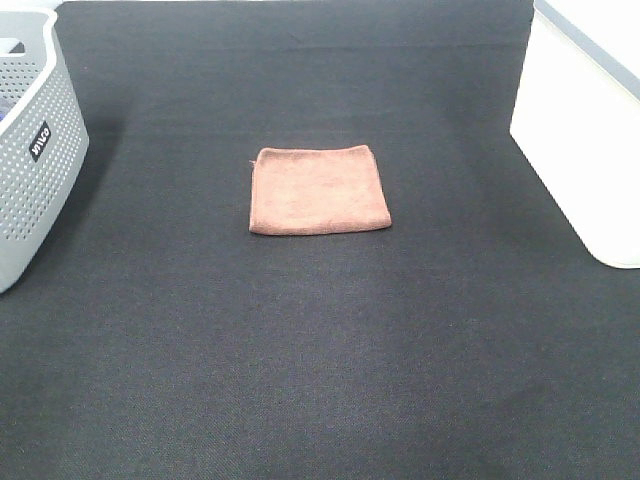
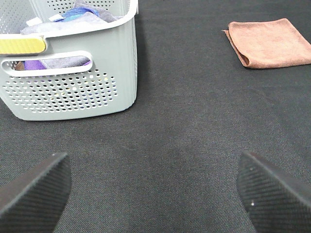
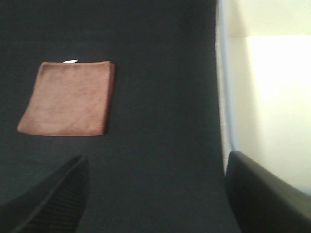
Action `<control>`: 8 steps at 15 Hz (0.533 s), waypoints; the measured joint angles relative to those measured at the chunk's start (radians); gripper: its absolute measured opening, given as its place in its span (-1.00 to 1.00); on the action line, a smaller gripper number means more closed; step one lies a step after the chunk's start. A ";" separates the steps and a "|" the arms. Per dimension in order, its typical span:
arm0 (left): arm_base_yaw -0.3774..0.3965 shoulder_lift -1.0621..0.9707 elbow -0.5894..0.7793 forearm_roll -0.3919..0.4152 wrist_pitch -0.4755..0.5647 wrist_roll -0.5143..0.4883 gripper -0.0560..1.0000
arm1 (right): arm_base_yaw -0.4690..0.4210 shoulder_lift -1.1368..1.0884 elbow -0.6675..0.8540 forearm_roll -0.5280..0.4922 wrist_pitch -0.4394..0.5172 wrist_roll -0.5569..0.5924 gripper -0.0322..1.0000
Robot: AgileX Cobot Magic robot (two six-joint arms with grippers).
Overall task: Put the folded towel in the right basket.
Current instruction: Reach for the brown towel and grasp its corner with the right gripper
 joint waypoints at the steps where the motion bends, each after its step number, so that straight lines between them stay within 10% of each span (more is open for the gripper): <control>1: 0.000 0.000 0.000 0.000 0.000 0.000 0.76 | 0.008 0.108 -0.076 0.061 0.034 -0.043 0.47; 8: 0.000 0.000 0.000 0.000 0.000 0.000 0.76 | 0.199 0.499 -0.276 0.106 0.036 -0.087 0.47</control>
